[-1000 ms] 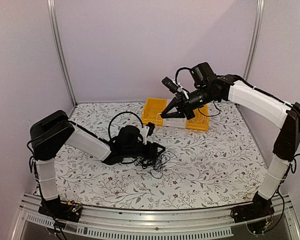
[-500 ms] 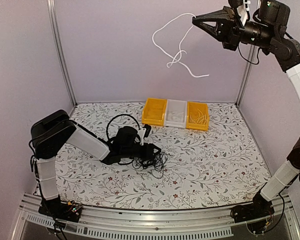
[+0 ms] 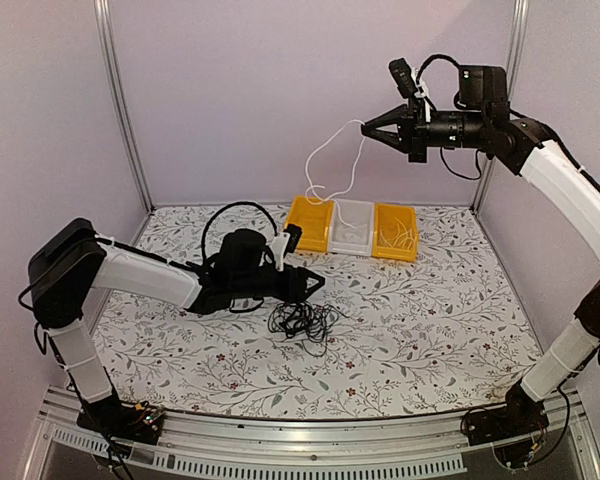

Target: Untangle the cables

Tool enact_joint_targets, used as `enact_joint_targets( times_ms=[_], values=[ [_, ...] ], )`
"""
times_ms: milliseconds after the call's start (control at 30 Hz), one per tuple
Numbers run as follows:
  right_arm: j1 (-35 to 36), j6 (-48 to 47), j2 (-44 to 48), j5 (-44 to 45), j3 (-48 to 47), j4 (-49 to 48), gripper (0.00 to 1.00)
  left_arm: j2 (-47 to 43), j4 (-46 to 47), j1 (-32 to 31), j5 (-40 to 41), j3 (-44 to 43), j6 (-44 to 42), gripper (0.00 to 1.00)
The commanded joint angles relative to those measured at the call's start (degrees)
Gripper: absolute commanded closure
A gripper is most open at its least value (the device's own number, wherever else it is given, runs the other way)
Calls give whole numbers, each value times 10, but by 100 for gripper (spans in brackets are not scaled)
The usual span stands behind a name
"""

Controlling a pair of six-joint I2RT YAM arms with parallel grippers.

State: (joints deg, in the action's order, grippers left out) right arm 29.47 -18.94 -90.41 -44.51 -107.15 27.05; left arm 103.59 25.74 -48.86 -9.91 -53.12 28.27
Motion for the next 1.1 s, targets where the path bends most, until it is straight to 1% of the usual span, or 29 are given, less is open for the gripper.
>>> enact_joint_targets(
  times_ms=[0, 100, 233, 333, 400, 467, 533, 800, 1067],
  values=[
    [-32, -4, 31, 31, 67, -54, 100, -27, -44, -4, 8, -27, -18, 41],
    [-49, -7, 29, 44, 102, -63, 100, -36, -69, -4, 21, -46, -17, 40],
    [-71, -15, 23, 66, 141, -76, 100, -51, -70, -5, 27, -55, -15, 40],
    [-88, -12, 11, 102, 158, -87, 100, -59, -90, -5, 37, -72, -16, 40],
    [-96, -7, -1, 146, 166, -103, 100, -64, -108, -5, 42, -80, -19, 40],
    [-103, 0, -16, 183, 168, -124, 100, -70, -111, -7, 45, -78, -25, 40],
    [-114, 10, -31, 200, 162, -133, 100, -75, -115, -9, 45, -76, -31, 40],
    [-158, 57, -100, 229, 135, -150, 100, -88, -141, -11, 53, -75, -32, 39],
    [-191, 76, -161, 249, 131, -153, 100, -91, -161, -12, 62, -70, -33, 39]
  ],
)
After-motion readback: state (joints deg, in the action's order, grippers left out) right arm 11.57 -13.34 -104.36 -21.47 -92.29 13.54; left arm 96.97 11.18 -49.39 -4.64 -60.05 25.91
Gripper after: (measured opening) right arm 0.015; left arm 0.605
